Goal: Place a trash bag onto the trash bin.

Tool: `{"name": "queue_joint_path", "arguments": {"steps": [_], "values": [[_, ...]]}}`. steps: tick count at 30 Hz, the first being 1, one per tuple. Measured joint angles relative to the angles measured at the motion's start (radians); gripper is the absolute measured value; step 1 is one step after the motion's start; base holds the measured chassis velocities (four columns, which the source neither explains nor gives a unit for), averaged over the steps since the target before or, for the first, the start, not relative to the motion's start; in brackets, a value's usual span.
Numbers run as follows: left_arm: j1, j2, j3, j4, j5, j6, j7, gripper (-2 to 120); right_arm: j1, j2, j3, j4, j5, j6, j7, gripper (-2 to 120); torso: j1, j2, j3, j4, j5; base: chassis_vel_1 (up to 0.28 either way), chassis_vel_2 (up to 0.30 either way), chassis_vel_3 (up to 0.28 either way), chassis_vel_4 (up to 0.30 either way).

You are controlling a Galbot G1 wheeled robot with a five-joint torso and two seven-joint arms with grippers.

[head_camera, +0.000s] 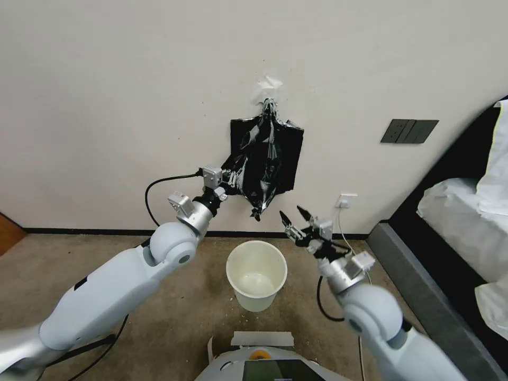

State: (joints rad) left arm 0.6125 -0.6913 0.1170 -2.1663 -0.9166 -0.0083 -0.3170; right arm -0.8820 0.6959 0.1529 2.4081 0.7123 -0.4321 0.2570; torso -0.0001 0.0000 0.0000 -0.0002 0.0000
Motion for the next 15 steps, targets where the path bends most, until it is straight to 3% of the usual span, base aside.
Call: {"name": "queue_joint_path", "arguments": {"steps": [2,3,4,5,7,15], "values": [[-0.017,-0.009,0.01,0.011,-0.002,0.0,0.0,0,0.204,-0.046,-0.151,-0.018,0.083,-0.046,0.055,100,0.0,0.0,0.0,0.0003,0.0001,0.0,0.0,0.0,0.0],[-0.017,-0.009,0.01,0.011,-0.002,0.0,0.0,0,0.204,-0.046,-0.151,-0.018,0.083,-0.046,0.055,100,0.0,0.0,0.0,0.0003,0.0001,0.0,0.0,0.0,0.0],[-0.025,-0.017,0.016,0.017,-0.002,0.0,-0.001,0,0.334,-0.055,-0.256,-0.036,0.133,-0.071,0.095,100,0.0,0.0,0.0,0.0003,0.0,0.0,0.0,0.0,0.0],[-0.025,-0.017,0.016,0.017,-0.002,0.0,-0.001,0,0.334,-0.055,-0.256,-0.036,0.133,-0.071,0.095,100,0.0,0.0,0.0,0.0003,0.0,0.0,0.0,0.0,0.0],[-0.028,-0.029,0.017,0.023,-0.001,0.001,-0.001,0,0.518,-0.042,-0.391,-0.073,0.201,-0.128,0.166,100,0.0,0.0,0.0,0.0001,-0.0001,0.0,0.0,0.0,0.0],[-0.029,-0.031,0.021,0.018,0.0,0.002,-0.001,0,0.762,-0.002,-0.611,-0.143,0.239,-0.288,0.255,99,0.0,0.0,0.0,0.0003,0.0,0.0,0.0,0.0,0.0]]}}
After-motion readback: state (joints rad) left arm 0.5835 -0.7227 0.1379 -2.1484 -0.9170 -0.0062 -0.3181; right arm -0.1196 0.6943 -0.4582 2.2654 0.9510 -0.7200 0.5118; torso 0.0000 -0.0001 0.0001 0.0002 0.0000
